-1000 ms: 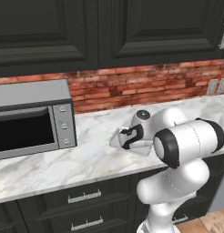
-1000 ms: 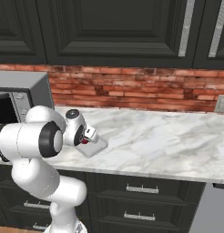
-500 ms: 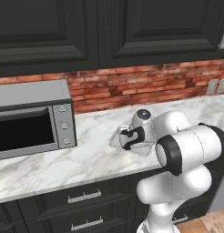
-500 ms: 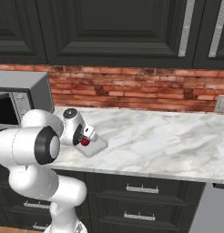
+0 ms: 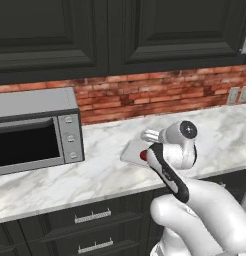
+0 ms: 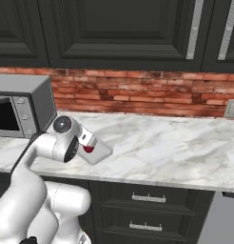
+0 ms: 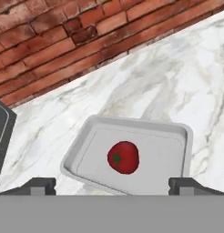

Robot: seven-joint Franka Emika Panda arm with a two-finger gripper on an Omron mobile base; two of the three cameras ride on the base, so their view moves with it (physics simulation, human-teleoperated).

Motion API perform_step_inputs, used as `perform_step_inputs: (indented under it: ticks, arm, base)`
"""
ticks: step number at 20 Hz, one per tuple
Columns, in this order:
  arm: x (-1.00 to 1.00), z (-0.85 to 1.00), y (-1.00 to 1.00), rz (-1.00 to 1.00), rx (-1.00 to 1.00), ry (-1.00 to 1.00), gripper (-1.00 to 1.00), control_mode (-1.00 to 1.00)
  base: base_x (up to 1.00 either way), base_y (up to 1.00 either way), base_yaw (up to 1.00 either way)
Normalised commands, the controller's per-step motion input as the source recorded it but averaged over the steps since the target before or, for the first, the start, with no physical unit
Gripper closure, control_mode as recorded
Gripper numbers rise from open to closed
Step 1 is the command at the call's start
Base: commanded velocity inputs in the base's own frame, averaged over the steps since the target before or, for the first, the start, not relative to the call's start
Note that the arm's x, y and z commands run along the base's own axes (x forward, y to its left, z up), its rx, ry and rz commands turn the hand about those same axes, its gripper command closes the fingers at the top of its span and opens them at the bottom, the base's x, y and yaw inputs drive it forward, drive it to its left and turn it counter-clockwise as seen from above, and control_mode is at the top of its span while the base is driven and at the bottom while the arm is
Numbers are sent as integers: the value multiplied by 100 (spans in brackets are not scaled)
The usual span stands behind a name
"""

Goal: Take the tomato and onion out of the freezer and place them in the tupperware container on the counter. Then put the tupperware containing the vegetables back in the freezer.

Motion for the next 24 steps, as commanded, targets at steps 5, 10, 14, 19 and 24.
perform_step_inputs:
  ticks: [5,10,14,19,24]
  arm:
    - [-95,100,0,1,13,-13,-100,-100]
    - [-95,100,0,-1,2,5,-100,-100]
    - [-76,91,0,-3,-22,25,-100,-100]
    - [-53,8,-7,-1,-26,15,-100,-100]
    - [-40,-22,-27,0,-10,23,-100,-100]
  base:
    - [0,0,0]
    - [0,0,0]
    - [0,0,0]
    - [0,0,0]
    - [0,0,0]
